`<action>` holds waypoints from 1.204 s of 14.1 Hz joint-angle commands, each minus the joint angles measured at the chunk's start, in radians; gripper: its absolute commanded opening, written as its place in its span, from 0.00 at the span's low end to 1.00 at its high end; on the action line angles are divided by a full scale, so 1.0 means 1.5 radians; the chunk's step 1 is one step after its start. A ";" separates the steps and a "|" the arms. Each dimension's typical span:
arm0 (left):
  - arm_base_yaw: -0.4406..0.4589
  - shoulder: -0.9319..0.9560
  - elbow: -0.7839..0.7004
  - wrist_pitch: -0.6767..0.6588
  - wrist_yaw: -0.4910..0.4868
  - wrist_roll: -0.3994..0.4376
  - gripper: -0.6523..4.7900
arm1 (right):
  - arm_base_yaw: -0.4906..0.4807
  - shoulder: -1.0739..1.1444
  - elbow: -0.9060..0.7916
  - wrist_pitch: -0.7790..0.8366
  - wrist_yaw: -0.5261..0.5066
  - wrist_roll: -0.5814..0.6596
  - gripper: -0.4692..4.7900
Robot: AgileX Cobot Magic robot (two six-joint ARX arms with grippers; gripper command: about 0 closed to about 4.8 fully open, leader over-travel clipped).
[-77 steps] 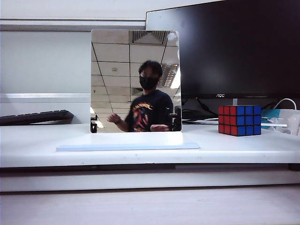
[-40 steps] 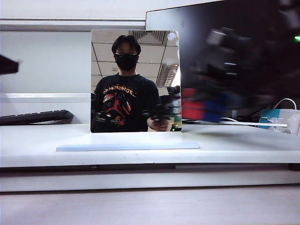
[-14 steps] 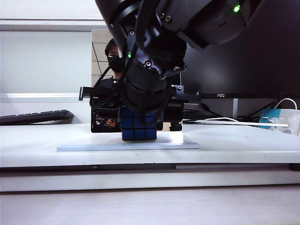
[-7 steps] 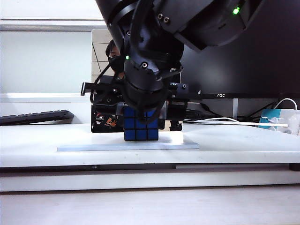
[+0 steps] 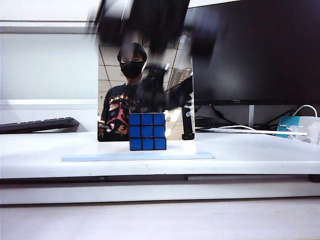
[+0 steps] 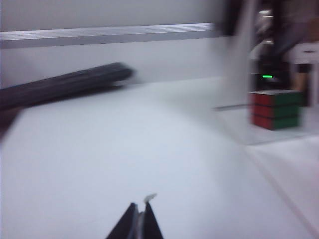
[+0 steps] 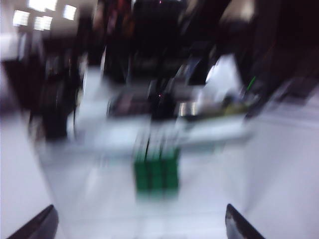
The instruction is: Move the the Rubik's Cube near the mirror.
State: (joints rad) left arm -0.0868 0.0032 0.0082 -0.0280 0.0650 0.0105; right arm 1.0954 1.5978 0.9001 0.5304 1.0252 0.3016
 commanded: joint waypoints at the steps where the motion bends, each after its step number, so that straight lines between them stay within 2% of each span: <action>1: 0.072 0.000 0.001 0.004 0.002 0.003 0.16 | 0.005 -0.159 0.001 -0.023 -0.041 -0.119 0.11; 2: 0.112 0.000 0.001 0.004 0.002 0.003 0.16 | 0.008 -0.246 0.001 -0.081 -0.060 -0.153 0.08; 3: 0.124 0.000 0.001 0.005 -0.001 0.003 0.16 | 0.008 -0.297 0.001 -0.124 -0.060 -0.165 0.08; 4: 0.130 0.000 0.001 0.004 0.000 0.003 0.16 | 0.008 -0.354 0.001 -0.185 -0.065 -0.180 0.08; 5: 0.125 0.000 0.001 0.004 0.002 0.003 0.16 | -0.004 -0.461 -0.003 -0.314 -0.096 -0.198 0.08; 6: 0.125 0.000 0.001 0.004 0.002 0.003 0.16 | -0.042 -0.652 -0.076 -0.392 -0.114 -0.199 0.08; 7: 0.126 0.000 0.001 0.004 0.002 0.003 0.16 | -0.047 -0.718 -0.086 -0.445 -0.079 -0.199 0.08; 8: 0.126 0.000 0.001 0.004 0.002 0.003 0.16 | -0.045 -0.782 -0.086 -0.497 -0.087 -0.199 0.08; 9: 0.126 0.000 0.001 0.005 0.002 0.003 0.16 | -0.045 -0.798 -0.086 -0.507 -0.086 -0.199 0.08; 10: 0.126 0.000 0.001 0.004 0.002 0.003 0.16 | -0.045 -0.898 -0.086 -0.531 -0.085 -0.199 0.08; 14: 0.126 0.000 0.001 0.004 0.002 0.003 0.16 | -0.049 -1.064 -0.090 -0.530 -0.075 -0.224 0.08; 15: 0.126 0.000 0.001 0.004 0.002 0.003 0.16 | -0.074 -1.062 -0.090 -0.524 -0.053 -0.243 0.08; 16: 0.126 0.000 0.001 0.005 0.003 0.003 0.16 | -0.138 -1.055 -0.106 -0.526 -0.022 -0.256 0.08; 17: 0.126 0.000 0.001 0.000 0.002 0.003 0.16 | -0.210 -1.049 -0.156 -0.496 -0.043 -0.256 0.08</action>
State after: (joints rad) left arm 0.1024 0.0036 0.0082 -0.0311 0.0647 0.0105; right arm 0.8490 0.0078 0.7258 -0.2344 0.9840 -0.0727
